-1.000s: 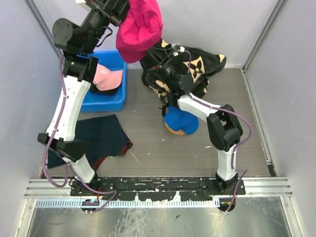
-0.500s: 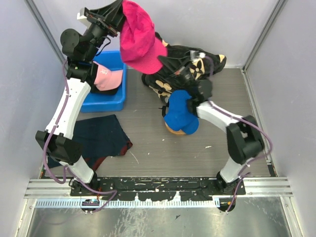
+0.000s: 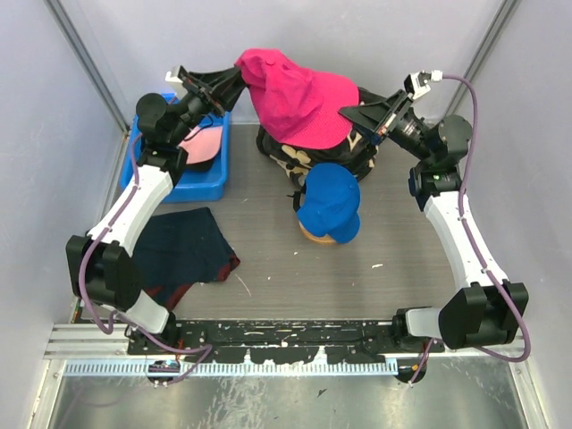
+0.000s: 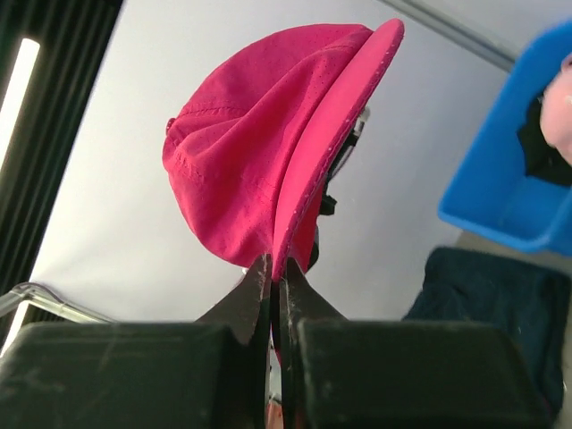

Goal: Stack the hats

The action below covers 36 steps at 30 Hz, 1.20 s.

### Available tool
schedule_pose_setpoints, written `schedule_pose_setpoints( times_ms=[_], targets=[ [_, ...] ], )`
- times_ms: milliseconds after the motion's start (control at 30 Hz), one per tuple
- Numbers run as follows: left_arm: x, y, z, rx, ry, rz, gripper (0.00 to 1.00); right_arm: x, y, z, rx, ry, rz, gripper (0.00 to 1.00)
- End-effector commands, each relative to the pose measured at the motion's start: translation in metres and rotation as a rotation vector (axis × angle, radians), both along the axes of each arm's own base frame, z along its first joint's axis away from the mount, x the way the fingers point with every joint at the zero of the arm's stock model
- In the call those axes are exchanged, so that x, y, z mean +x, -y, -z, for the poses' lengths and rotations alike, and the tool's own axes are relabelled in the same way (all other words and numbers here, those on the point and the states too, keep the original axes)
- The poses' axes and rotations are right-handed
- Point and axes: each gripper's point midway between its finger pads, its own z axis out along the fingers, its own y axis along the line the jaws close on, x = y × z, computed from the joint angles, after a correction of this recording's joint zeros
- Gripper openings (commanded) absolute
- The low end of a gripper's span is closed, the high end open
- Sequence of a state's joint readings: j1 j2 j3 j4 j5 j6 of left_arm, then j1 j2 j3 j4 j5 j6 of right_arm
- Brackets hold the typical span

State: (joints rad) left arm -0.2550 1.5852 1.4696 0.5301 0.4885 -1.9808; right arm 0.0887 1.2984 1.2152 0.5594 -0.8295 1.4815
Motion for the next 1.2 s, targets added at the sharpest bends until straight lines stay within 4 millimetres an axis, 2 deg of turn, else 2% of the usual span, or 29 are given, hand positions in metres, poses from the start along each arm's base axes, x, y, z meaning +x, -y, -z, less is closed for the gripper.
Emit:
schedule_pose_setpoints(
  times_ms=[0,133,167,400,600,700,800,867,933,967,1067,1167],
  targets=[
    [-0.029,0.004,0.017,0.077,0.094,0.048,0.23,-0.016,0.000,0.012,-0.088,-0.033,-0.074,0.01],
    [-0.036,0.006,0.054,0.105,0.062,0.079,0.44,-0.020,0.007,0.006,-0.066,-0.040,-0.083,0.01],
    [-0.037,0.006,0.069,0.111,0.038,0.085,0.48,-0.022,0.009,0.005,-0.066,-0.040,-0.084,0.01],
    [-0.054,0.009,0.123,0.116,-0.002,0.160,0.58,-0.018,0.027,-0.002,-0.055,-0.085,-0.058,0.01],
    [-0.067,0.009,0.167,0.133,-0.047,0.211,0.60,-0.013,0.043,0.008,-0.035,-0.214,-0.045,0.01],
    [-0.071,0.011,0.196,0.184,-0.084,0.232,0.60,-0.017,0.048,0.003,-0.037,-0.238,-0.041,0.01],
    [-0.072,0.014,0.212,0.221,-0.094,0.261,0.60,-0.016,0.047,-0.014,-0.091,-0.200,-0.031,0.01],
    [-0.070,0.013,0.218,0.231,-0.093,0.276,0.59,-0.024,0.046,-0.036,0.020,-0.144,-0.094,0.01],
    [-0.068,0.014,0.224,0.247,-0.088,0.290,0.59,-0.029,0.051,-0.046,0.126,-0.135,-0.146,0.01],
    [-0.067,0.015,0.229,0.258,-0.088,0.298,0.59,-0.031,0.052,-0.046,0.128,-0.130,-0.147,0.01],
    [-0.066,0.018,0.252,0.293,-0.117,0.308,0.59,-0.024,0.058,-0.030,0.018,-0.169,-0.052,0.01],
    [-0.072,0.030,0.267,0.317,-0.121,0.353,0.59,-0.022,0.063,-0.013,-0.050,-0.198,-0.009,0.01]
  ],
)
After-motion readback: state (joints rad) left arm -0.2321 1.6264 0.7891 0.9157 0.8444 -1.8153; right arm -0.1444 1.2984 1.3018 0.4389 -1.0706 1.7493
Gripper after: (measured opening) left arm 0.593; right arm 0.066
